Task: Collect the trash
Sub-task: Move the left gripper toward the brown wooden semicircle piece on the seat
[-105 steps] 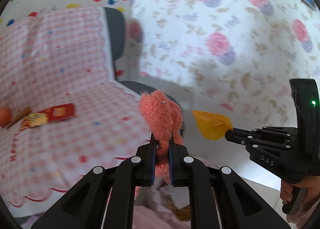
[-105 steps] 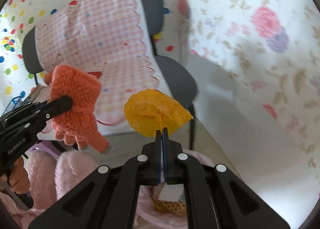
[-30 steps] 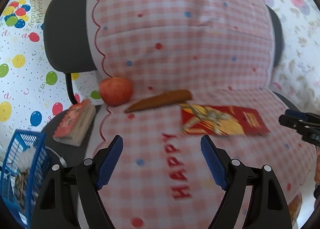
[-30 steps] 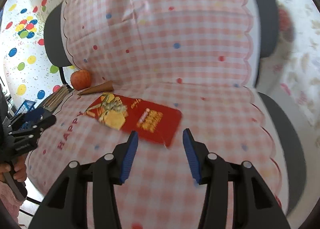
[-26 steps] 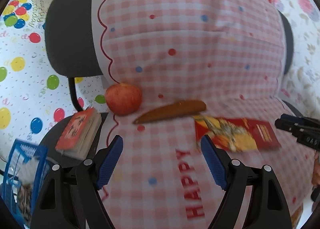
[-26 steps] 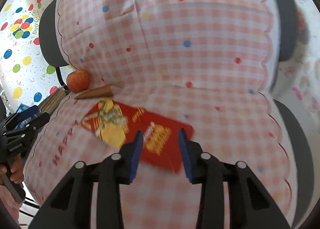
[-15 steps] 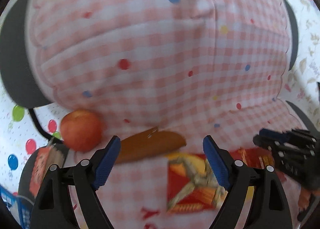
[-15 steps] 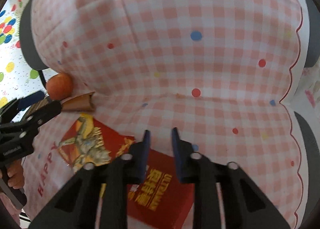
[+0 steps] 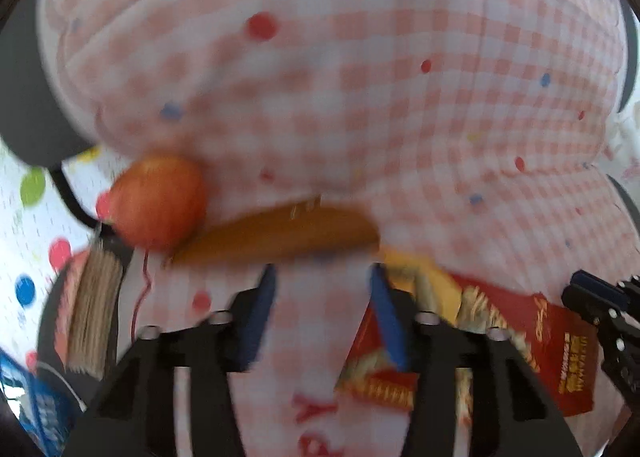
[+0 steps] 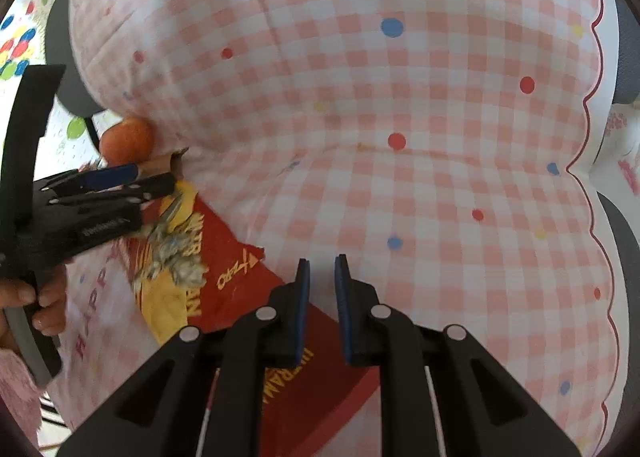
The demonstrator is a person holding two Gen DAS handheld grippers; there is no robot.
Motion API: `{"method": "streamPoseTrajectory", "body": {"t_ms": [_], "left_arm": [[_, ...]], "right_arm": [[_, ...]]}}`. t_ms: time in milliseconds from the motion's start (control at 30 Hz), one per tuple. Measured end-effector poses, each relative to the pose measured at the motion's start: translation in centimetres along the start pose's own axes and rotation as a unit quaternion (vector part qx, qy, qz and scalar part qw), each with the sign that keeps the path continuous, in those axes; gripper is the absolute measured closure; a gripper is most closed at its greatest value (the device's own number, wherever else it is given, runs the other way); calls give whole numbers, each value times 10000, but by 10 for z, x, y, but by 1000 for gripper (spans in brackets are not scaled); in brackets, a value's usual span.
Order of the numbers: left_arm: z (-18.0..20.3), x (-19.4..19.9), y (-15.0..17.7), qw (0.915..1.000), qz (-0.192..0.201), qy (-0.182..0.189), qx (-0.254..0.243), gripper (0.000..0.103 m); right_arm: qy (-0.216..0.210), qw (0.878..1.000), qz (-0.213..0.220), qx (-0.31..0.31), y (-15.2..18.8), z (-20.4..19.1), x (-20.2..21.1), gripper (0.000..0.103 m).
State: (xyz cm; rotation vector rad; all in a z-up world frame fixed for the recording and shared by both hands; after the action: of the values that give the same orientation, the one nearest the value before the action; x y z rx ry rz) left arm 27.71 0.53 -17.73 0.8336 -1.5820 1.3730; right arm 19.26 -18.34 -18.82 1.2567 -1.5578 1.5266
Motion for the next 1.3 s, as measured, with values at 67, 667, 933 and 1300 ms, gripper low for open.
{"method": "streamPoseTrajectory", "body": {"t_ms": [67,667,933,1300], "left_arm": [[-8,5,18,9997,-36,217,51,89],[0,23,0,9979,610,196,-1,39],[11,-14,-48,9986,466,-257,35,33],[8,-41,-70,9972,81,-684,289,46]], "right_arm": [[88,9999,-55,128,18,-4,6,90],[380,9979,518,-47,35,2,56,89],[271,9972,685,-149,-3,22,42,75],[148,9969,682,-363,-31,42,31,74]]}}
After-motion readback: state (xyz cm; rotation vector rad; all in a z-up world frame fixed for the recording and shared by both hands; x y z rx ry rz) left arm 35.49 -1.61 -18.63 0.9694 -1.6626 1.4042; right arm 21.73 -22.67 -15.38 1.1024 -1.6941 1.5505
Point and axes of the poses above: each gripper's, at about its wrist camera, not at the fingertips, and x roughly against the way its jaws point, z to its right, y to its underside, the point moved 10 cm from there along -x, roughly the way its jaws point, and after that the axes turned 8 degrees about -z, right-handed, at the moved point
